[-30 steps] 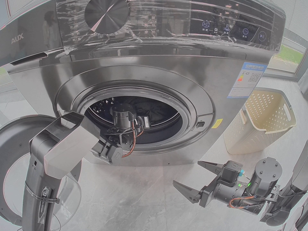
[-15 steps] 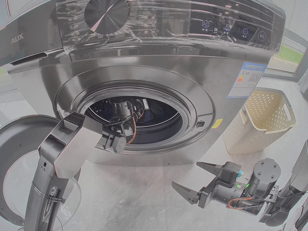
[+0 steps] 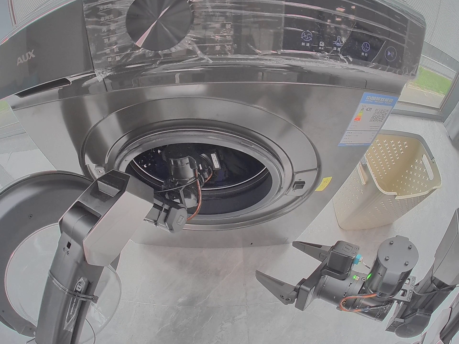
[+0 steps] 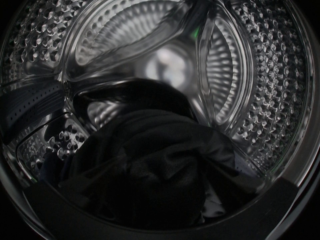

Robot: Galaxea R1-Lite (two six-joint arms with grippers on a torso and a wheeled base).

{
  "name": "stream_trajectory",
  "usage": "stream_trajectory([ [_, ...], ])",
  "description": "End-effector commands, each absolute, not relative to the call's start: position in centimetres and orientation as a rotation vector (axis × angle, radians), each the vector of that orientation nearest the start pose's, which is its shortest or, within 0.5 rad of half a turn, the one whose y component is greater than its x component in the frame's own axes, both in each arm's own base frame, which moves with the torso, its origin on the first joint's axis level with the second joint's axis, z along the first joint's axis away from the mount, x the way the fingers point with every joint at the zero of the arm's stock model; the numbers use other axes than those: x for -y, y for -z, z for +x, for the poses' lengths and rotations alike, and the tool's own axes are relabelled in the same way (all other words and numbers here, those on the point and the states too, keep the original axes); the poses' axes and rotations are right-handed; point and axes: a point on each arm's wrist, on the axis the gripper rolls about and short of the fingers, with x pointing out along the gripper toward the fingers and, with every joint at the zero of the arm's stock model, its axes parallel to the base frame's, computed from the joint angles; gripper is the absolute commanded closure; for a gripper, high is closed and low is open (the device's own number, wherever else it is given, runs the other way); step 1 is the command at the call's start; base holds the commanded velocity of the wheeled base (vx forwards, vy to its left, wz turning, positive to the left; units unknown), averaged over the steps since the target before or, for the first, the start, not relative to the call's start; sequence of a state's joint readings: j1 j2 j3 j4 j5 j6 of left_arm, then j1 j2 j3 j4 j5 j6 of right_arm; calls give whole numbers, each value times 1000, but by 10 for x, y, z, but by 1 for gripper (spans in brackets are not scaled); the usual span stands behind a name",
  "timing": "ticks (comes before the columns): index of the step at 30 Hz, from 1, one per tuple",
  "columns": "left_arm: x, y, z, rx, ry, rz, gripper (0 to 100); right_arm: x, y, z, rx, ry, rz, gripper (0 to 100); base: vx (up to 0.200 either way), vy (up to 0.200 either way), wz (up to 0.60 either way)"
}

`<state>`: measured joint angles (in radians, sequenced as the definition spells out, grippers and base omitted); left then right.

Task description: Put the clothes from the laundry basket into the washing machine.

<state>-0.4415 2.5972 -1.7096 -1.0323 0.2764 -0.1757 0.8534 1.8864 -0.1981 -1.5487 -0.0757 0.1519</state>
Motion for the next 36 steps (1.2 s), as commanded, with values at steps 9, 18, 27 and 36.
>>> stream_trajectory([
  [9, 231, -114, 399, 15, 265, -192, 0, -185, -90, 164, -184, -765, 81, 0, 0, 0, 0],
  [18, 247, -114, 322, -44, 436, -176, 0, -187, -91, 163, -178, -773, 82, 0, 0, 0, 0],
  [27, 225, -103, 259, -90, 521, -148, 0, -176, -106, 156, -128, -766, 107, 0, 0, 0, 0],
  [36, 187, -108, 200, -127, 625, -131, 0, -156, -103, 139, -167, -762, 91, 0, 0, 0, 0],
])
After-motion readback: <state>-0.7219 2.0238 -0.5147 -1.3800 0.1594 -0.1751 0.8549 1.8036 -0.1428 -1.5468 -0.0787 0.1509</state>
